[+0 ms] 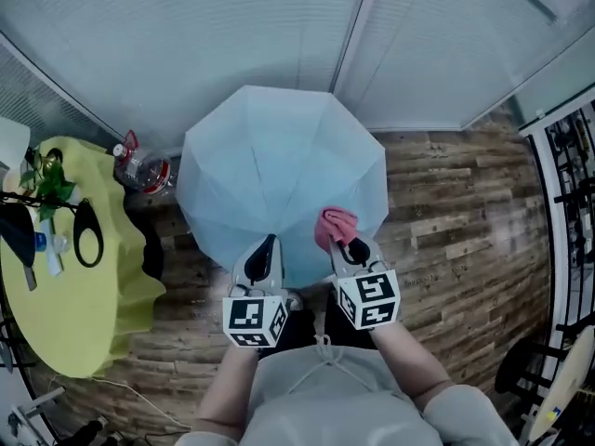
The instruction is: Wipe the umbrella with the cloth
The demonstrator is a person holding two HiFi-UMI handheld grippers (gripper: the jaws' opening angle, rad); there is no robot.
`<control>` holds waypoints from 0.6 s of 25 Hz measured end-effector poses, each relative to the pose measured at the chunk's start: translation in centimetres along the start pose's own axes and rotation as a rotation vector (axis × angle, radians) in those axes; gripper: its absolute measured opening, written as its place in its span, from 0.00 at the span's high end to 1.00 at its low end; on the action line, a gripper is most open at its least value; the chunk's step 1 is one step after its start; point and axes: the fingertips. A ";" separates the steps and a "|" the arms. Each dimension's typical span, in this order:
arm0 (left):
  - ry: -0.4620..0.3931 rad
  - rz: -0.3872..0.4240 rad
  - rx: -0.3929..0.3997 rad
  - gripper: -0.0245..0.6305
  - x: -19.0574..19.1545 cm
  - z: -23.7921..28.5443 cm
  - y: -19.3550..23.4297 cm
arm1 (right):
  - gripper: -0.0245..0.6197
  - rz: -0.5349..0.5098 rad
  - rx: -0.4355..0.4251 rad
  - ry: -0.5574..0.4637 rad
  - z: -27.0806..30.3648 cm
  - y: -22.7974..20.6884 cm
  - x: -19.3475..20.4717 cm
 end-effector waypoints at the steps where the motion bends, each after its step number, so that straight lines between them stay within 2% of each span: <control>1: -0.017 0.017 0.005 0.95 -1.3 -0.9 -0.5 | 0.88 0.002 0.007 -0.025 -1.1 0.3 -1.4; 6: -0.158 0.083 0.078 0.95 -8.2 -4.8 -3.8 | 0.88 -0.038 0.054 -0.154 -5.5 0.6 -7.2; 9: -0.244 0.112 0.087 0.95 -11.6 -7.0 -5.0 | 0.88 -0.054 0.070 -0.206 -7.6 0.4 -9.4; 12: -0.294 0.129 0.103 0.95 -13.6 -8.8 -6.3 | 0.88 -0.082 0.088 -0.235 -9.6 0.1 -11.0; 15: -0.305 0.155 0.125 0.95 -14.2 -9.5 -7.4 | 0.89 -0.107 0.092 -0.269 -11.0 -0.1 -12.3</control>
Point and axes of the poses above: the fingertips, and each gripper's own axes: z forward along the fingers, y to its left, x out of its underside, and after that the axes turned 11 degrees about -z, right-handed
